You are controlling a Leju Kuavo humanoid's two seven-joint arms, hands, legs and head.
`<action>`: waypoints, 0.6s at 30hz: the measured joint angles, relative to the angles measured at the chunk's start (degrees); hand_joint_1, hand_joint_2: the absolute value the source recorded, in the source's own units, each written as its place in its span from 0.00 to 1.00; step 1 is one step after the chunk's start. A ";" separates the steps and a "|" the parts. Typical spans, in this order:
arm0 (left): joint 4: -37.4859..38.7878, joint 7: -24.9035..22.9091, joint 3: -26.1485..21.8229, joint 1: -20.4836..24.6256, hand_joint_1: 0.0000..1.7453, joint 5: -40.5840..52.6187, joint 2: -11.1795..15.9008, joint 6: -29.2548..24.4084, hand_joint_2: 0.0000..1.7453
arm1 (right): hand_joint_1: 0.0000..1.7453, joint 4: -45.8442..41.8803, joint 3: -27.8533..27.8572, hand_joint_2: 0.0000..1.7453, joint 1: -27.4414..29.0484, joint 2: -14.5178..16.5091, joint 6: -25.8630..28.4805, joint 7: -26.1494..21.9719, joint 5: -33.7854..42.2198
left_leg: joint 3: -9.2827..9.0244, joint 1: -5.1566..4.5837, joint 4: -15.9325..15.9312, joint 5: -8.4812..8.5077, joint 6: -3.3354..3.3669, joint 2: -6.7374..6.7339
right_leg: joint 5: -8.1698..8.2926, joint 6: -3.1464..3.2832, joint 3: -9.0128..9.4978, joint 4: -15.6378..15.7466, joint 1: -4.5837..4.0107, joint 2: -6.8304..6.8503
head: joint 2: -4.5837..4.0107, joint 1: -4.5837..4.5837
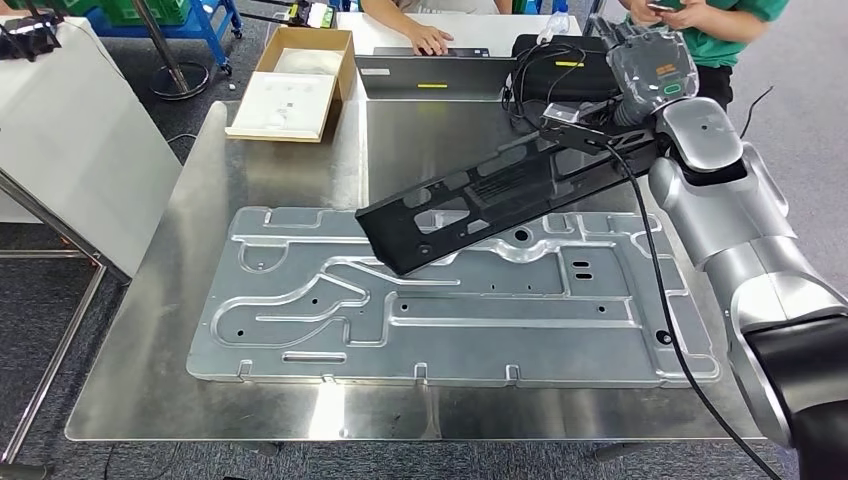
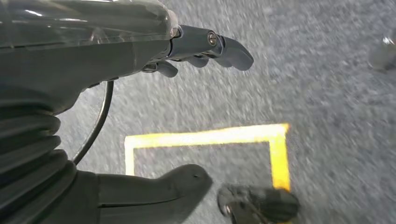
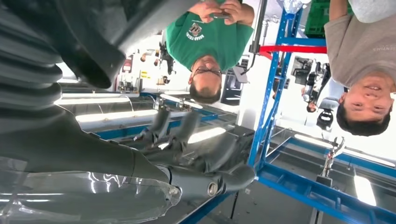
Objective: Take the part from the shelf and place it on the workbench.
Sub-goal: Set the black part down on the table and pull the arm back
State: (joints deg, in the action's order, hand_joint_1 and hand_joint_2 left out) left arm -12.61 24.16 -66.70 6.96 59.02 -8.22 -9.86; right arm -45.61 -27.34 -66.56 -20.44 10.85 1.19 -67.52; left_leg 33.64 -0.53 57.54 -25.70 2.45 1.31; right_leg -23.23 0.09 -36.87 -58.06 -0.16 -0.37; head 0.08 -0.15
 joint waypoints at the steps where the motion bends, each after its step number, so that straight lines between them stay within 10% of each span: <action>1: 0.00 -0.59 0.03 0.09 0.00 -0.18 0.01 -0.90 0.00 | 0.00 0.15 0.11 0.00 -0.01 0.18 -0.12 0.02 -0.11 | 0.00 0.00 0.00 0.00 0.00 0.00 | 0.00 0.00 0.00 0.00 0.00 0.00 | 0.00 0.00; 6: -0.01 -2.75 -0.22 0.52 0.00 -1.63 0.16 -3.24 0.00 | 0.00 2.25 0.61 0.00 -1.26 2.13 -6.05 0.99 -0.04 | -0.02 -0.02 0.02 0.00 0.00 -0.02 | 0.01 0.01 0.02 -0.01 0.01 -0.02 | -0.01 0.00; 18: 0.01 -2.41 -1.35 -0.18 0.00 -2.90 0.74 -3.72 0.00 | 0.00 21.70 0.61 0.00 -11.75 3.90 -42.02 -2.68 4.34 | -0.05 -0.13 0.06 -0.02 0.01 0.02 | 0.00 0.00 0.03 0.01 -0.01 0.00 | 0.00 0.00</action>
State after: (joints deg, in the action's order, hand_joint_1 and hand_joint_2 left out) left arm -12.60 21.74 -68.05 6.78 56.12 -7.48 -13.57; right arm -23.91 -26.73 -78.31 -16.54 -31.17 -1.49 -63.18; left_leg 33.59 -0.66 57.60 -25.72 2.46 1.32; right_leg -23.23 0.09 -36.85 -58.05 -0.16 -0.37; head 0.08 -0.15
